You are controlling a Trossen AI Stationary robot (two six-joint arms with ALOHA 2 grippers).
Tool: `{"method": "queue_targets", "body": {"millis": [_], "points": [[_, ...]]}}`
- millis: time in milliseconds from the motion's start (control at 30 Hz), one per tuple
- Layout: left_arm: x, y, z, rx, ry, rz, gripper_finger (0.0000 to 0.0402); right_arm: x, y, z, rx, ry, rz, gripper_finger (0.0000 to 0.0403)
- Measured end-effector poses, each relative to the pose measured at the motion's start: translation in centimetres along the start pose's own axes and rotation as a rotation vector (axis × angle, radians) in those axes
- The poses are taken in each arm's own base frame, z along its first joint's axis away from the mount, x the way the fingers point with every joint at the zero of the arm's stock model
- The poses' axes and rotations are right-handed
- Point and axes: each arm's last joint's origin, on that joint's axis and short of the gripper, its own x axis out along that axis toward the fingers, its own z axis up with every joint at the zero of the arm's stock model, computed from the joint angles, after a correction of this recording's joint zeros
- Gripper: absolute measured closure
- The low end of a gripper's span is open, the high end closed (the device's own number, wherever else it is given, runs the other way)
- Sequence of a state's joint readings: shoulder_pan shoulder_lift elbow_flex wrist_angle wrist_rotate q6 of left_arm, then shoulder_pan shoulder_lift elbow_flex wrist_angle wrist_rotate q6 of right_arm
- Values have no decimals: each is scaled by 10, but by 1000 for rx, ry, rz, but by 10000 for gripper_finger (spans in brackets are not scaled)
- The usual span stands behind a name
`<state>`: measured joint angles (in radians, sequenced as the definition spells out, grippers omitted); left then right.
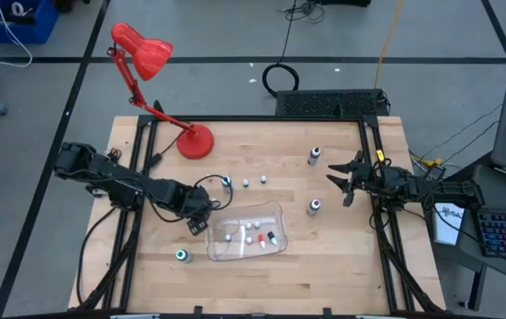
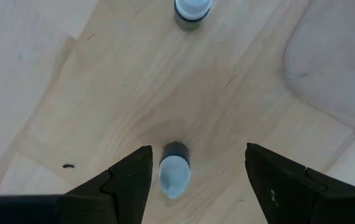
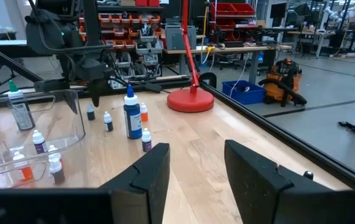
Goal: Pick & Place food coloring
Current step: Put the left small black food coloring into the bin
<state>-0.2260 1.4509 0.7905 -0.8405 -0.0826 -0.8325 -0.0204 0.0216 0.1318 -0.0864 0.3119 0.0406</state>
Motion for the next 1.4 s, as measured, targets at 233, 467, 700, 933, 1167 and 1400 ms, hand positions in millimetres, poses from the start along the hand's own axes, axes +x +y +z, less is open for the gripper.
{"method": "queue_targets", "body": {"millis": [233,467,700,933,1167,1400], "points": [[-3,4,-3,84,15,4,144,0,0,0,0,0,0,261],[-13,7,-7,174,-33,27,144,0,0,0,0,0,0,261],[-11,6,-5,199,-48,27,144,0,0,0,0,-1,0,261],[-11,5,-5,209,-52,18,145,0,0,0,1,-1,0,261],[-11,4,-6,208,-26,-12,145,0,0,0,0,-1,0,261],[-11,4,-6,177,-22,-15,145,0,0,0,0,-1,0,261]]}}
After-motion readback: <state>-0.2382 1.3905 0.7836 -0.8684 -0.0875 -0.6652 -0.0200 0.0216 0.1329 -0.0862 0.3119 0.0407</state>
